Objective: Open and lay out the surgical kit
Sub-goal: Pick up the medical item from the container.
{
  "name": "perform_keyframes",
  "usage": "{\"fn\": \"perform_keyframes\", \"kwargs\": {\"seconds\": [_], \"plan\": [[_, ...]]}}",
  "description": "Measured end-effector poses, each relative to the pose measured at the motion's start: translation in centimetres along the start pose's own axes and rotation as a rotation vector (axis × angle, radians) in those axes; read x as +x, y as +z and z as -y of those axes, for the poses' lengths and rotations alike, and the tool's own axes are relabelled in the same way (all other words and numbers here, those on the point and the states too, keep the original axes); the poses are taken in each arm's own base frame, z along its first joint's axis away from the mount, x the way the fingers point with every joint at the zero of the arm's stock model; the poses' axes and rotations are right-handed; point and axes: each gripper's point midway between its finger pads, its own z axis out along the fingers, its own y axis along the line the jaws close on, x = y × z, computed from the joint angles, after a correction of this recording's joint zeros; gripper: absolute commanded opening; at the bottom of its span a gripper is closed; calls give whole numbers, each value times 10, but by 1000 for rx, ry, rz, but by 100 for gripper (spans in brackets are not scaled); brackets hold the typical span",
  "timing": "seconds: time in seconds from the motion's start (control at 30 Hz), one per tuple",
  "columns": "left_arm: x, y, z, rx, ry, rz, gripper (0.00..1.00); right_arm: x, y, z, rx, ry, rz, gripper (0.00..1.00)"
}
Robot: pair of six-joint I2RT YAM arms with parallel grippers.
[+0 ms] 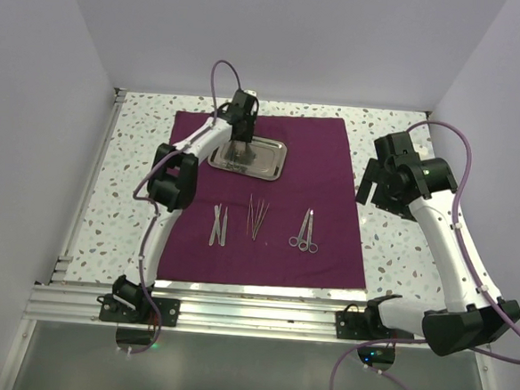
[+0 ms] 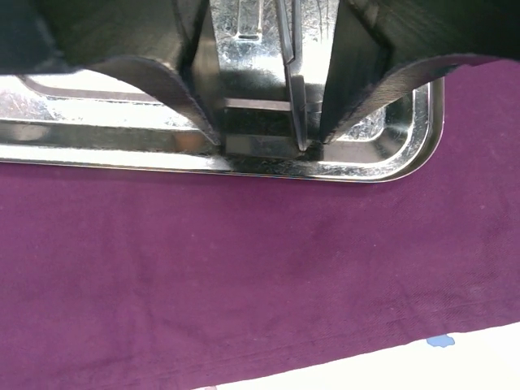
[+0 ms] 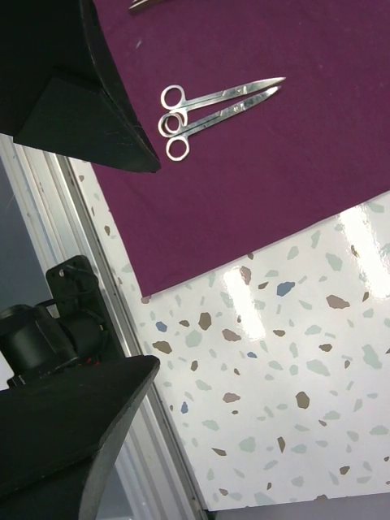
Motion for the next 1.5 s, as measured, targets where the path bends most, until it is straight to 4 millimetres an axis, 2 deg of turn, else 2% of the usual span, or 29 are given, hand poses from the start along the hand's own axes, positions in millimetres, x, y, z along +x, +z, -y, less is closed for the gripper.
{"fn": "perform_keyframes", "kwargs": {"seconds": [0.13,0.3,0.33,0.5,0.57,0.63,0.93,1.27,1.5], "plan": [[0,2,-4,6,-20,-4,42,0,1,0,3,-2,-1,98],[1,3,-1,38,-24,-11,34,0,1,0,4,-2,0,98],[1,3,-1,44,-24,-12,30,0,1,0,4,-2,0,98],[2,4,2,65,-21,-13,23,0,1,0,5,-3,-1,98],[2,4,1,67,-25,-14,7,0,1,0,5,-5,-1,98],[2,5,-1,73,-29,-17,0,0,1,1,5,-7,0,98],[1,6,0,109,-36,-33,0,-1,1,2,7,-10,0,98],[2,-6,12,361,-150,-62,0,2,1,3,4,-10,-2,98],[7,-15,17,452,-219,-107,0,2,-8,7,-17,6,29,98]]}}
